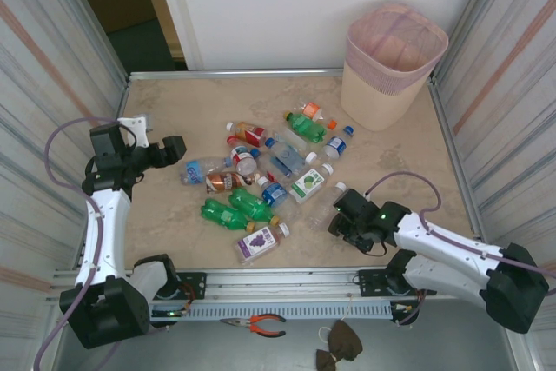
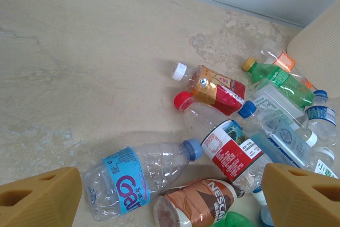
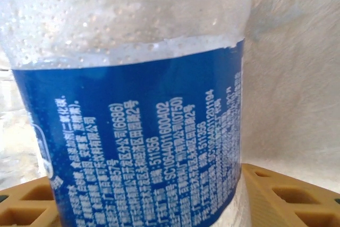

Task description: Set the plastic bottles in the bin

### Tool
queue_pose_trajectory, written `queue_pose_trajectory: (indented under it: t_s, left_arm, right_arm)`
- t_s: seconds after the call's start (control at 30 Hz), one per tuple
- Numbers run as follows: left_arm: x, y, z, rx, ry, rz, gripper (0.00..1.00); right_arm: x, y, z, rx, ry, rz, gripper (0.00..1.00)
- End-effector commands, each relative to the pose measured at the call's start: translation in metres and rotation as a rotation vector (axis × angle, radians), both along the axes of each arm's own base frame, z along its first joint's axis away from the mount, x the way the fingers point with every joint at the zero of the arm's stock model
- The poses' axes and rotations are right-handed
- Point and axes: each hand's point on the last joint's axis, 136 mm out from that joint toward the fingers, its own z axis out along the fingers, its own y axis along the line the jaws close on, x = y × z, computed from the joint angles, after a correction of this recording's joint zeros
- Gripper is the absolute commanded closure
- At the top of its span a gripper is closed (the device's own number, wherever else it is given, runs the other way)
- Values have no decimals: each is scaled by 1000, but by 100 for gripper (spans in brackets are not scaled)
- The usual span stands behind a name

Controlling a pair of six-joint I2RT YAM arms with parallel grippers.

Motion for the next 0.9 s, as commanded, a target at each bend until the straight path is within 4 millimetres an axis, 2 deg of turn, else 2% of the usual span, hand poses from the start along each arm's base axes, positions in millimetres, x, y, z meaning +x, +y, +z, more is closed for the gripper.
queue_pose_trajectory:
  t_s: [0.0,0.2,0.43,0.63,0.87]
  left_arm:
    - [1,2,-3,-2,0,1,12]
    - [1,1,-3,-10,3,-1,12]
    - [1,1,-2,-6,-2,-2,12]
    - [0,1,-1,-2,-6,0,12]
    - [0,2,0,0,-10,4,12]
  right_arm:
    - [7,-22,23,-91,-56,2,39]
    - [27,-47,70,-163,-132,47,39]
    - [71,-69,137,-202,-236,91,39]
    - [131,-77,205,-260,-356,147,39]
    - [207,-72,272,-272,-511,196,39]
